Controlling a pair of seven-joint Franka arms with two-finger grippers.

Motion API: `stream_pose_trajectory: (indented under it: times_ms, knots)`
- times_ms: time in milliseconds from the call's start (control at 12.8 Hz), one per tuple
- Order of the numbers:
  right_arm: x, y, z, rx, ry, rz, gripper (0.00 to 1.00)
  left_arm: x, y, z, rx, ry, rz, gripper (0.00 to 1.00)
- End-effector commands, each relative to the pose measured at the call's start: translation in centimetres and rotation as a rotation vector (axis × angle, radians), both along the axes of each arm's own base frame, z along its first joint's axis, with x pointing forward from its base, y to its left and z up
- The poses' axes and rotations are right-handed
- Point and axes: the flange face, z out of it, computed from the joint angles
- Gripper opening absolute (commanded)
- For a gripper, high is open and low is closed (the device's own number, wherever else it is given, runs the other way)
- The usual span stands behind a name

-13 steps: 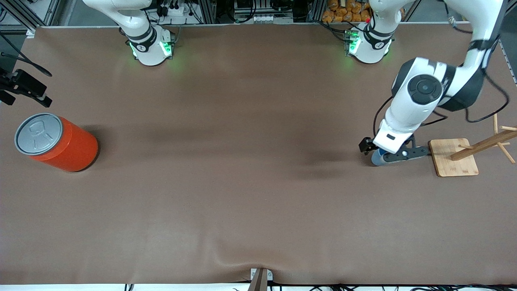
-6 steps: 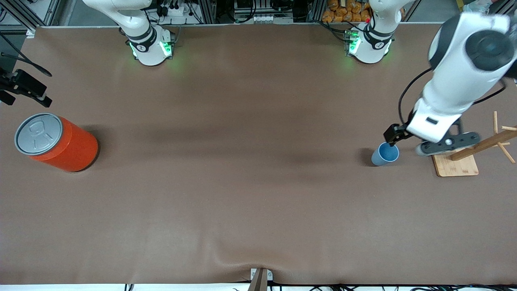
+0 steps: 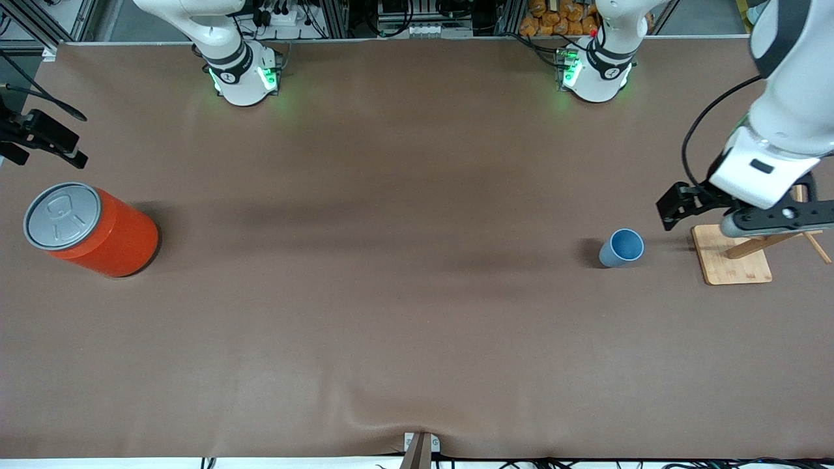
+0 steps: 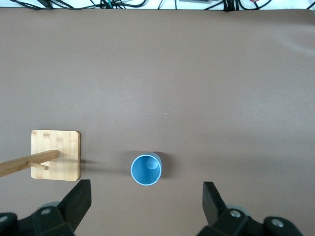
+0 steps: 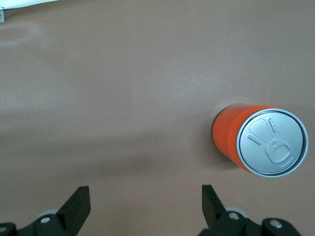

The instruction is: Flip cup

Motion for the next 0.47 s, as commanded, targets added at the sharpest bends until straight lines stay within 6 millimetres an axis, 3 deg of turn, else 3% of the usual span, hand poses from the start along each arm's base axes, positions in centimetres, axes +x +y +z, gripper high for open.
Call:
stream_pose_trajectory:
  times_ms: [0,313,392]
  knots:
    - [0.0,0.0,0.3,-0.004,0.013,-0.011,1.00,-0.8,1.2,1.5,-0.034,0.008,0.021,1.00]
    - [0.0,0.0,0.3,-0.006,0.014,-0.002,1.00,-2.3,3.9,1.7,-0.081,0.087,0.020,1.00]
    - [0.0,0.0,0.2,-0.009,0.019,-0.002,1.00,-2.7,3.8,1.3,-0.076,0.098,0.017,1.00]
